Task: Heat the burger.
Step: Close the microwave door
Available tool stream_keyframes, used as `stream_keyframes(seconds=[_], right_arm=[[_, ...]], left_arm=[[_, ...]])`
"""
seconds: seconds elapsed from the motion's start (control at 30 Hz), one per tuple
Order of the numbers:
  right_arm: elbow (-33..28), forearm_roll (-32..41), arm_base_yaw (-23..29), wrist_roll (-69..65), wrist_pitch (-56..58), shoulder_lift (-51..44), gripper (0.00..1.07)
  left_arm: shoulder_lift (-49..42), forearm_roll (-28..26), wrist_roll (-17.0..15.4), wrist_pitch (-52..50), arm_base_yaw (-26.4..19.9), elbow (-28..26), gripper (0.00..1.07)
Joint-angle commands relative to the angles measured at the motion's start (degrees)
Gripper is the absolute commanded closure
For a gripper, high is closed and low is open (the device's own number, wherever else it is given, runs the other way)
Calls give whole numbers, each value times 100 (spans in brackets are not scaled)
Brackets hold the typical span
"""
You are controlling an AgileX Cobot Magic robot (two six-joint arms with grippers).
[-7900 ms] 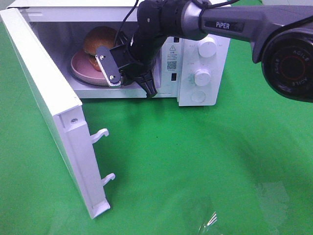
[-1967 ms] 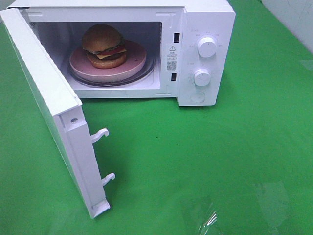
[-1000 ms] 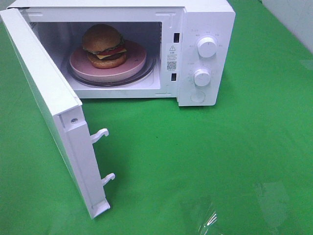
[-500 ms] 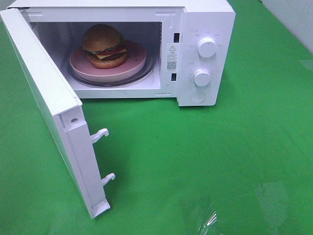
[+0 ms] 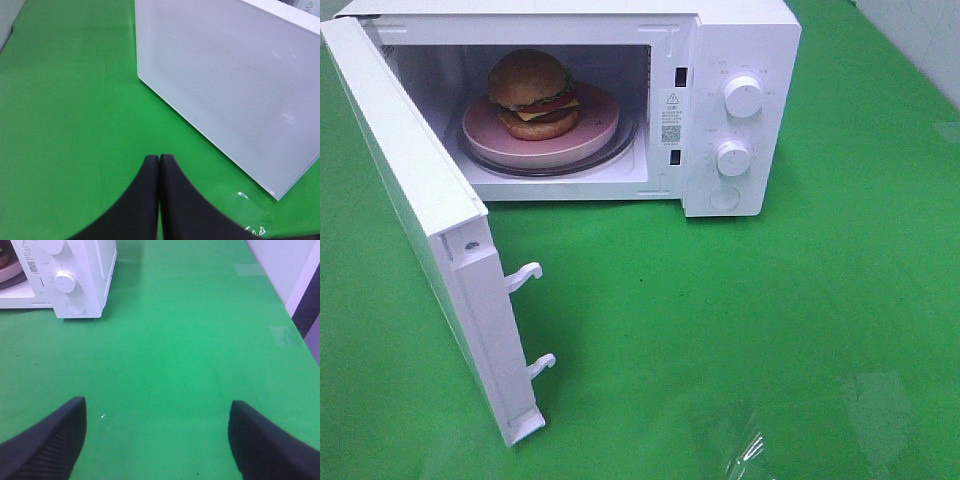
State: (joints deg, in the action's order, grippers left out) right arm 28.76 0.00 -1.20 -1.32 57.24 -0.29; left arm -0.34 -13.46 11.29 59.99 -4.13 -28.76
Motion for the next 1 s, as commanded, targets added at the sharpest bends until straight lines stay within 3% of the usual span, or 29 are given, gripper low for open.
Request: stream_keyframes(seconds=[0.03,0.37,0.63,1.0], right_arm=[[-23,-57,-46,-40,6,-149,31],[-23,-57,-46,-40,6,-149,31],[-23,-57,-46,-40,6,-149,31],[-23,-57,-46,-40,6,-149,31]], left_arm=[[-115,-29,-23,-52,-6,23,106],[-115,-57,-23,-115,-6,-23,106],[143,-132,92,-1192,-6,-189,106],[676,-97,132,-1839,-6,-166,106]])
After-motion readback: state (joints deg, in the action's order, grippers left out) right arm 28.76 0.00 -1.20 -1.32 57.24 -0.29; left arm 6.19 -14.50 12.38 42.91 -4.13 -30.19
